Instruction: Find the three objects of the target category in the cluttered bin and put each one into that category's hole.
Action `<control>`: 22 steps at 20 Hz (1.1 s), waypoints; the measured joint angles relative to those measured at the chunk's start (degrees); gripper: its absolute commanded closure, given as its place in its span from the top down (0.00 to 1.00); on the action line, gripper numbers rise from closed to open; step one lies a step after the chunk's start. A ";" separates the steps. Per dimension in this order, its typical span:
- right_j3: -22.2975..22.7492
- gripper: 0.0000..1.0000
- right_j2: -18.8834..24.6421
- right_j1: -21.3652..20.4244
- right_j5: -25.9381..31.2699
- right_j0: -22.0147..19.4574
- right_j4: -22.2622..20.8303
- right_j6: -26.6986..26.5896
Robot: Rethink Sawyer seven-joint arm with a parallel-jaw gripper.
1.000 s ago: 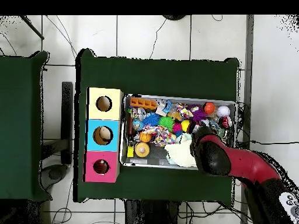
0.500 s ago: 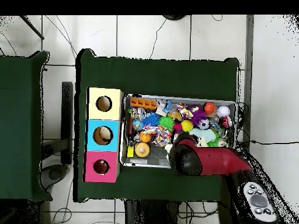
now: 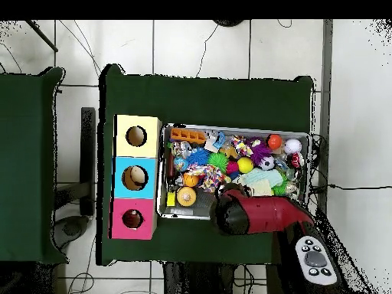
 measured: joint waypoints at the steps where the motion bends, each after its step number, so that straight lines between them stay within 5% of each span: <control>1: 0.00 1.00 -0.11 0.46 0.00 -0.76 0.00 0.00; 11: -0.02 1.00 -0.63 2.98 -0.01 -6.97 -0.03 0.00; 22: 0.02 1.00 1.06 0.22 -2.95 -4.93 -4.26 0.00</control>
